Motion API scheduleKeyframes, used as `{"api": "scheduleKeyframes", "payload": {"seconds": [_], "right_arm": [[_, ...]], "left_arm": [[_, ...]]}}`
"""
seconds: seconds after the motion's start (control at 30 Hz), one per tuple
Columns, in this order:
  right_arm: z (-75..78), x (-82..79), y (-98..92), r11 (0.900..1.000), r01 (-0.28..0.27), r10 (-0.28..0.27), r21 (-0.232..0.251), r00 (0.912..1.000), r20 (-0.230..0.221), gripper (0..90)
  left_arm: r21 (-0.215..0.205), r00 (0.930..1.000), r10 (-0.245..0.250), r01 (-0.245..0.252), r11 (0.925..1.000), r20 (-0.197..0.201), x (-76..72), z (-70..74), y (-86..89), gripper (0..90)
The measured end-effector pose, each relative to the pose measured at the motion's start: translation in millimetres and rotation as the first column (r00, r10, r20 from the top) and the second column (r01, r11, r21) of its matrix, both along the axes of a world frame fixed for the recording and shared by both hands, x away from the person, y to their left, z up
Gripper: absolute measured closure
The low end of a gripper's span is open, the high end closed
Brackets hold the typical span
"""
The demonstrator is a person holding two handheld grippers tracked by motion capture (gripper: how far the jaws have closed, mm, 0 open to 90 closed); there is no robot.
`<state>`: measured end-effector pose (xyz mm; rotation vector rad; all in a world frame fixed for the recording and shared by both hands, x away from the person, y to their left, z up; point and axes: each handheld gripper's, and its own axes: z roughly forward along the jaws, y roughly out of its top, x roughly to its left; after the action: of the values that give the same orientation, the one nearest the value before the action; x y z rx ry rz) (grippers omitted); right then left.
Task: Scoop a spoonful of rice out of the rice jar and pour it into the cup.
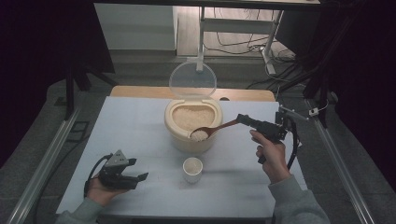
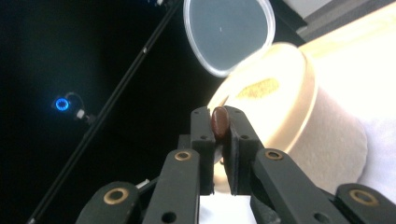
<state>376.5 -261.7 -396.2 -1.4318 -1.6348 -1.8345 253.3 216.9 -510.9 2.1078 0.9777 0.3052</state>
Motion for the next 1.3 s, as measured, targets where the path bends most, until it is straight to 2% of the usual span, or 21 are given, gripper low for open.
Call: {"api": "scheduleKeyframes", "payload": {"seconds": [0.47,0.63,0.9,1.07,1.2,1.3], "right_arm": [[-17.4,-12.8,1.0,0.997,-0.044,0.043,-0.06,0.9987,-0.026,82.4],[-23.5,-15.6,5.4,0.995,-0.066,0.063,-0.081,0.9972,-0.041,82.4],[-30.4,-16.3,15.9,0.986,-0.084,0.079,-0.142,0.9962,-0.038,82.4],[-32.9,-15.9,21.6,0.978,-0.08,0.077,-0.194,0.9968,-0.021,82.4],[-32.1,-16.5,25.8,0.973,-0.082,0.083,-0.216,0.9966,-0.006,82.4],[-28.3,-18.1,28.8,0.966,-0.081,0.089,-0.244,0.9959,0.019,82.4]], "left_arm": [[0.003,1.0,-0.004,0.004,1.0,-0.002,0.1,-0.6,-0.7,24.7],[0.005,1.0,-0.004,0.004,1.0,-0.002,0.0,-0.7,-1.0,24.7],[0.005,1.0,-0.005,0.005,1.0,-0.004,0.2,-1.2,-0.9,24.7],[0.006,1.0,-0.006,0.006,1.0,-0.003,0.0,-1.3,-0.9,24.7],[0.008,1.0,-0.007,0.007,0.9999,-0.004,0.1,-1.5,-1.0,24.7],[0.009,1.0,-0.008,0.008,0.9999,-0.004,0.1,-1.6,-1.1,24.7]]}}
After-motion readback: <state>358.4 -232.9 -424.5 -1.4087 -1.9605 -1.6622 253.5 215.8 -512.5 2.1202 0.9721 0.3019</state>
